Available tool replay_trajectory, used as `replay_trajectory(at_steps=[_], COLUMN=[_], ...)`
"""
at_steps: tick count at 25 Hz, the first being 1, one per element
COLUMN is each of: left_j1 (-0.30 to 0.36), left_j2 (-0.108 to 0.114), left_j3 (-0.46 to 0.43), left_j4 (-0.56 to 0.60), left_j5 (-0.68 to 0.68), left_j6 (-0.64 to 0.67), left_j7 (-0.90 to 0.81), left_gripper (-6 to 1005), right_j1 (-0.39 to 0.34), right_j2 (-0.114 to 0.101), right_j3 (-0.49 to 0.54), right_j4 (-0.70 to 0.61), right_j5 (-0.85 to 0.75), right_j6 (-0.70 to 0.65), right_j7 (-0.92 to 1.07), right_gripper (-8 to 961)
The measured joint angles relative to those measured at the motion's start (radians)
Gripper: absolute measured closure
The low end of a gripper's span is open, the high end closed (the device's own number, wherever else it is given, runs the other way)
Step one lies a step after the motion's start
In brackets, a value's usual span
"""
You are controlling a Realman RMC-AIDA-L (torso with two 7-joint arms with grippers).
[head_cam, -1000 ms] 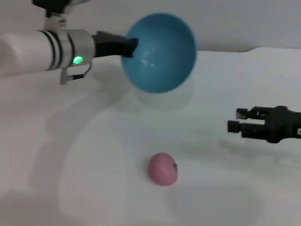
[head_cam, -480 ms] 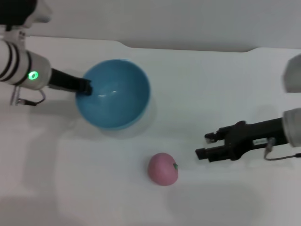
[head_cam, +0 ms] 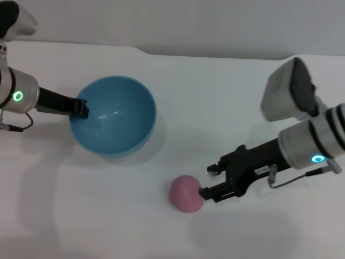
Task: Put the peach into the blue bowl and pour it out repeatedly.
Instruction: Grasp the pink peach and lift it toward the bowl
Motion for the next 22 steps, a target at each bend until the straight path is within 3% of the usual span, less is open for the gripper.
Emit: replay_trajectory(at_steps=[12, 22], left_j1=[-0.01, -0.01], left_j2=[0.0, 0.0], left_j3=[0.008, 0.01], left_j4=[0.002, 0.011], left_j5=[0.001, 0.001], left_j6=[0.004, 0.004], left_j7=[0.008, 0.007], left_gripper=[1000, 998], right_j1=[0.009, 0.009], right_j2=[0.005, 0.004], right_j3=[-0.335, -0.402], right_j4=[0.0, 0.022], right_j5=[0.098, 0.133], right_j6=[0.25, 0.332], right_j7=[0.031, 0.054], right_gripper=[295, 304])
